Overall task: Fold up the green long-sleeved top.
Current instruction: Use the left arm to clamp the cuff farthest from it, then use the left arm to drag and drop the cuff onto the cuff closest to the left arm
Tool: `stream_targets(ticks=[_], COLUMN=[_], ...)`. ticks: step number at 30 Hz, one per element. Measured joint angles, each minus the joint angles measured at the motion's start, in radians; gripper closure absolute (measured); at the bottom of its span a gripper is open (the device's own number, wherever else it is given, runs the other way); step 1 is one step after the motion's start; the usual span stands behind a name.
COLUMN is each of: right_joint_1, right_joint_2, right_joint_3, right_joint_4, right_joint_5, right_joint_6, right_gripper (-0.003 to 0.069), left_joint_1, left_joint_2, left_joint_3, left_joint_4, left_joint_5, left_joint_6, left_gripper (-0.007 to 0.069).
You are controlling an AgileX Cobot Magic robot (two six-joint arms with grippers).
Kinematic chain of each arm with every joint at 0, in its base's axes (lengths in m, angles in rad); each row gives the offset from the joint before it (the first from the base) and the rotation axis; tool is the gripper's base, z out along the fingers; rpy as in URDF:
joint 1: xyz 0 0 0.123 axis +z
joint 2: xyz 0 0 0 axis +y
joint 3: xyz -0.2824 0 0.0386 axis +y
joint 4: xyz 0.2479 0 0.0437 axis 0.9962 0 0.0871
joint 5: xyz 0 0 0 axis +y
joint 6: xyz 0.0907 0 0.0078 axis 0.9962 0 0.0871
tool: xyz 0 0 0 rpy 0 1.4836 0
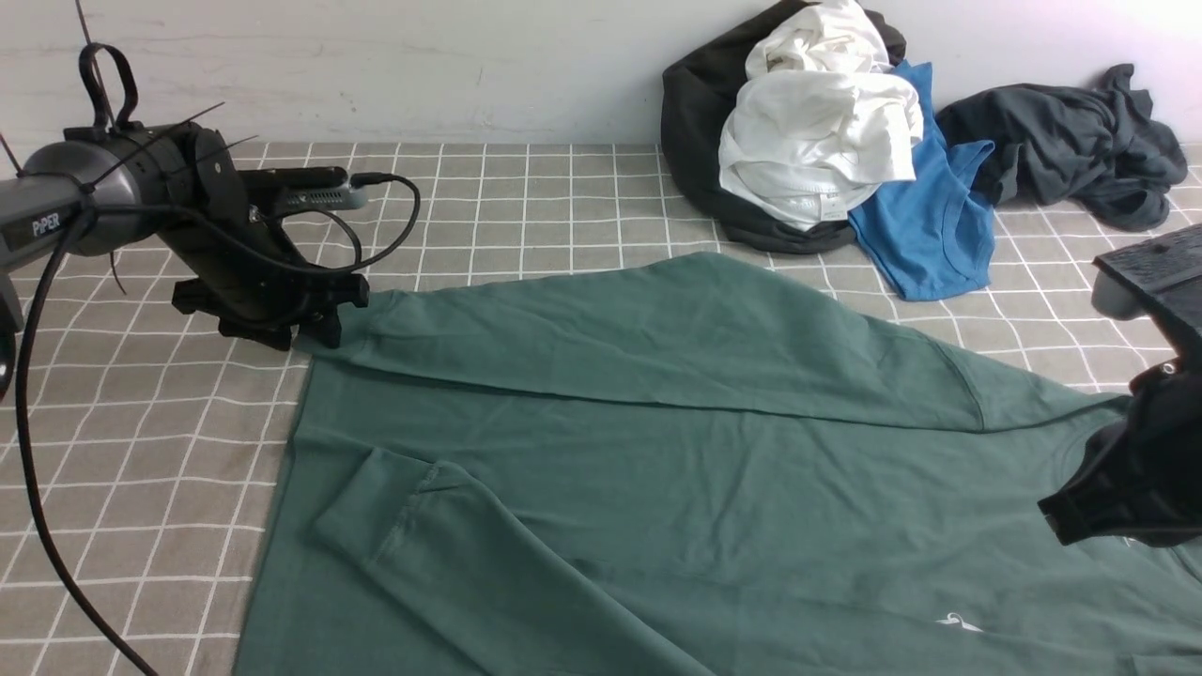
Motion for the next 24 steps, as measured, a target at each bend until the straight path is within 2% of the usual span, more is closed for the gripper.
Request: stream_targets(ticks=[3,4,5,6,13,18,19,22,24], right_joint_1=[0.000,0.000,0.000,0.000,0.000,0.000,0.000,0.000,0.000], right_joint_2=[0.000,0.000,0.000,0.000,0.000,0.000,0.000,-0.004,-0.023], right_joint_3=[0.000,0.000,0.000,0.000,0.000,0.000,0.000,0.000,0.000], right_joint_4=[0.000,0.000,0.000,0.000,0.000,0.000,0.000,0.003,0.012], right_joint_5=[0.000,0.000,0.000,0.000,-0.011,-0.015,-0.015,-0.008,0.006], right_joint_6=[0.000,0.000,0.000,0.000,0.000,0.000,0.000,0.000,-0.001], right_gripper=[0.0673,0.0673,0.0673,0.0673,0.0673,0.0673,0.0673,0.0673,0.0673], left_joint_1=[0.000,0.000,0.000,0.000,0.000,0.000,0.000,0.000,0.000], left_joint_2=[-0.002,-0.002,-0.005,-0.009,-0.110,-0.214,-0.257,-0.317,-0.415], left_joint_3=[0.000,0.000,0.000,0.000,0.000,0.007,0.039,0.111,0.256], left_joint_4=[-0.019,-0.022,-0.029,-0.030,-0.033,-0.035,-0.041,-0.061,-0.112], left_joint_5=[0.001,0.001,0.009,0.017,0.120,0.259,0.313,0.343,0.334], left_joint_6=[0.028,0.030,0.038,0.039,0.046,0.045,0.037,0.032,0.032], left_gripper=[0.0506,0.0515,0.0577,0.0594,0.0602,0.0602,0.0603,0.0605,0.0605])
